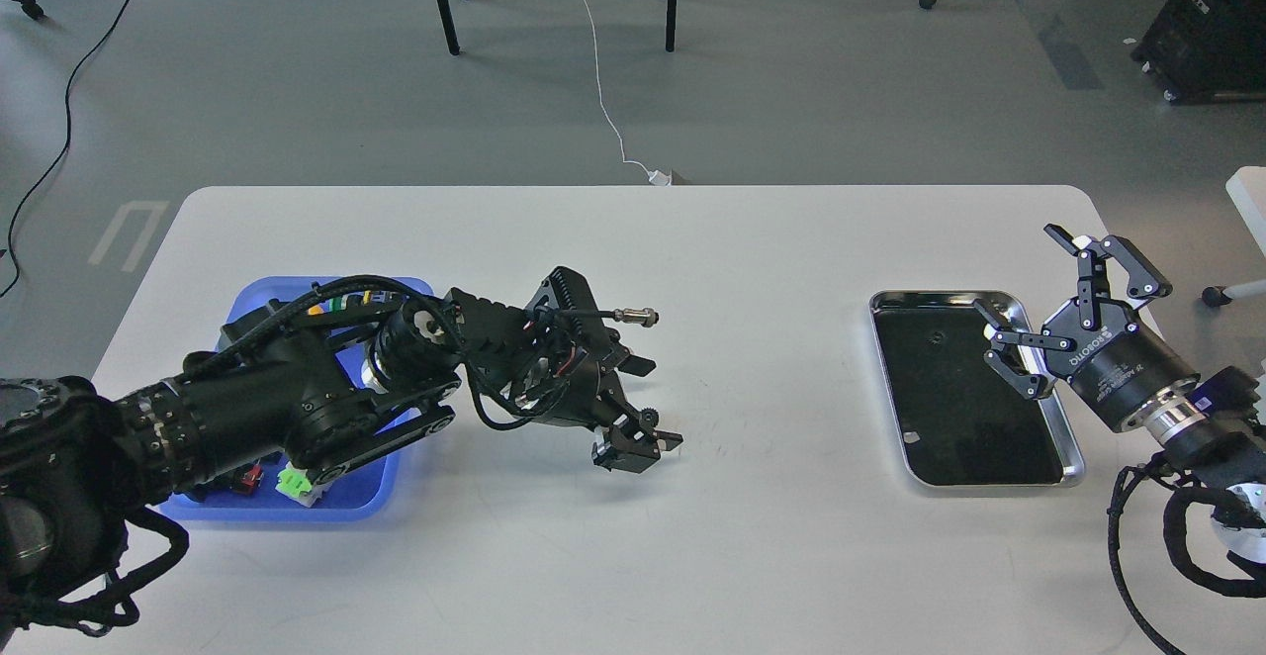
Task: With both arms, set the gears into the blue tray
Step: 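Reach the left gripper to the black part and grasp it, then carry the black part with the left gripper into the blue tray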
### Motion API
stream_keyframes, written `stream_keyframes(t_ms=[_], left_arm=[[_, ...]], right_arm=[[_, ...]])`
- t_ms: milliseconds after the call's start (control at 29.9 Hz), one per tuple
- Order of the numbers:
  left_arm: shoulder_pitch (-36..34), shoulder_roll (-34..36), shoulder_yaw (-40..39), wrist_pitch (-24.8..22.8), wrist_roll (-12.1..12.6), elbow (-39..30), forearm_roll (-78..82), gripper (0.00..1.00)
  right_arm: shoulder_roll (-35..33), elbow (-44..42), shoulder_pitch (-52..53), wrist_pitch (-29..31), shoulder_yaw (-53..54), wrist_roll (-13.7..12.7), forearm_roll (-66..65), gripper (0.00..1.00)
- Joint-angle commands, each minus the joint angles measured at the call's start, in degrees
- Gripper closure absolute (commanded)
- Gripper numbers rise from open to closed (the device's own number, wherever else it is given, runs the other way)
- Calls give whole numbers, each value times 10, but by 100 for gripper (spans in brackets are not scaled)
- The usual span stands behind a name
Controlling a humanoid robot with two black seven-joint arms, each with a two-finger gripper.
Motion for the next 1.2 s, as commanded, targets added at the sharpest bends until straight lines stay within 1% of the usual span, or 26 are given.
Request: stream_keyframes(t_ms=[0, 100, 201, 267, 334, 401, 434, 501, 535, 602, 668, 902, 1003, 1103, 1170], left_arm=[[0, -11, 9, 8, 0, 29, 0, 13], [3, -18, 19, 14, 0, 47, 0, 16], [4, -19, 21, 15, 0, 49, 0, 24], [4, -19, 21, 17, 0, 49, 0, 27], [4, -19, 22, 18, 0, 49, 0, 34], [4, -19, 23, 21, 0, 49, 0, 36], [6, -19, 23, 23, 0, 49, 0, 42], [10, -18, 23, 28, 0, 50, 0, 67], [11, -17, 23, 32, 0, 50, 0, 76], [12, -16, 23, 39, 0, 50, 0, 78], [12, -16, 23, 42, 0, 50, 0, 86], [12, -14, 23, 79, 0, 51, 0, 90], [9, -13, 21, 79, 0, 45, 0, 90], [-1, 7, 16, 79, 0, 28, 0, 90], [-21, 45, 17, 75, 0, 6, 0, 89]], right_arm=[[0, 0, 0, 0, -1, 0, -1, 2], [0, -1, 0, 0, -1, 0, -2, 2], [-1, -3, 0, 0, -1, 0, -2, 2], [0, -8, 0, 0, -3, 0, -2, 2], [0, -8, -1, 0, -3, 0, -2, 2], [0, -8, -1, 0, -4, 0, -2, 2], [0, -8, -1, 0, -4, 0, -3, 2], [0, -8, -1, 0, -4, 0, -2, 2], [0, -8, -1, 0, -4, 0, -3, 1], [0, -8, -1, 0, -4, 0, -3, 2], [0, -8, -1, 0, -4, 0, -2, 2], [0, -8, -2, 0, -4, 0, -3, 2], [0, -8, -2, 0, -1, 0, -3, 2], [0, -7, -2, 0, -1, 0, -3, 2], [0, -8, -2, 0, -1, 0, -3, 2]])
